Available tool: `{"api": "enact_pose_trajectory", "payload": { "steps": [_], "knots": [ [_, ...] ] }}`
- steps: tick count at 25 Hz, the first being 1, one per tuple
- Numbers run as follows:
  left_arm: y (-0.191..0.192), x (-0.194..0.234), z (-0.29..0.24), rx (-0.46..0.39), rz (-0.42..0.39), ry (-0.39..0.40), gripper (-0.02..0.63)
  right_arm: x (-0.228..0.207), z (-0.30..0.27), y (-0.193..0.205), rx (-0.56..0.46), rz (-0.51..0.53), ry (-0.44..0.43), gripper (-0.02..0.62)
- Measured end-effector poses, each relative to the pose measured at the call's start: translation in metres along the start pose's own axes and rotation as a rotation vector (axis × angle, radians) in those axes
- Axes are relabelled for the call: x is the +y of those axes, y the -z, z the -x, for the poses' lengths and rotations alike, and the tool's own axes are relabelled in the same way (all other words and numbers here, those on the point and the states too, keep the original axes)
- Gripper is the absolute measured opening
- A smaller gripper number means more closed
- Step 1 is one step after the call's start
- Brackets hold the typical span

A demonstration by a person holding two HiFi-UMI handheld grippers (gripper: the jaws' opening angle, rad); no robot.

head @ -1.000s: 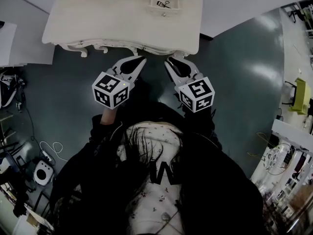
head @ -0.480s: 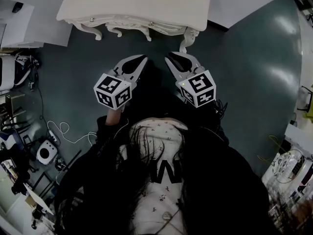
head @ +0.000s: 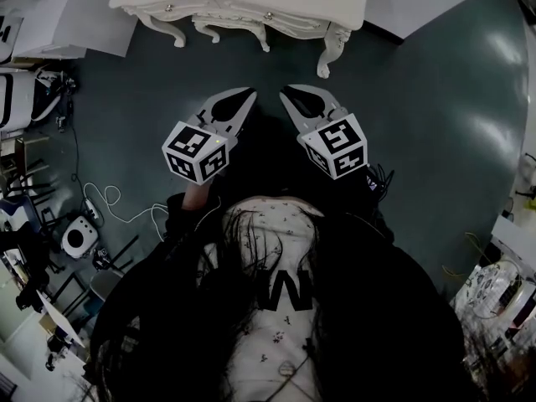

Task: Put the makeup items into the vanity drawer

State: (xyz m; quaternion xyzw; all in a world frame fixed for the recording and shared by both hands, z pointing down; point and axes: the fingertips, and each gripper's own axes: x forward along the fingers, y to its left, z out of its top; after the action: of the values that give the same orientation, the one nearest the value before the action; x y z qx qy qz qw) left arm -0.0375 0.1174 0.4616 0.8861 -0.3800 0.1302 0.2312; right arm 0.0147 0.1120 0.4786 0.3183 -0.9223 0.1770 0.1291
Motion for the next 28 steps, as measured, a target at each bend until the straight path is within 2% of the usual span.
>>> {"api": "enact_pose_trajectory", "payload": {
  "steps": [10, 17, 28],
  "knots": [
    [0.002, -0.007, 0.009, -0.019, -0.015, -0.001, 0.0, 0.007, 0.001, -0.002, -0.013, 0.014, -0.001, 0.015],
    [-0.004, 0.004, 0.023, -0.059, -0.009, -0.023, 0.0, 0.021, -0.008, -0.01, -0.005, 0.053, -0.013, 0.009],
    [-0.011, 0.006, 0.024, -0.08, -0.015, 0.003, -0.001, 0.021, -0.01, -0.018, 0.002, 0.089, -0.004, 0.009]
  ]
}}
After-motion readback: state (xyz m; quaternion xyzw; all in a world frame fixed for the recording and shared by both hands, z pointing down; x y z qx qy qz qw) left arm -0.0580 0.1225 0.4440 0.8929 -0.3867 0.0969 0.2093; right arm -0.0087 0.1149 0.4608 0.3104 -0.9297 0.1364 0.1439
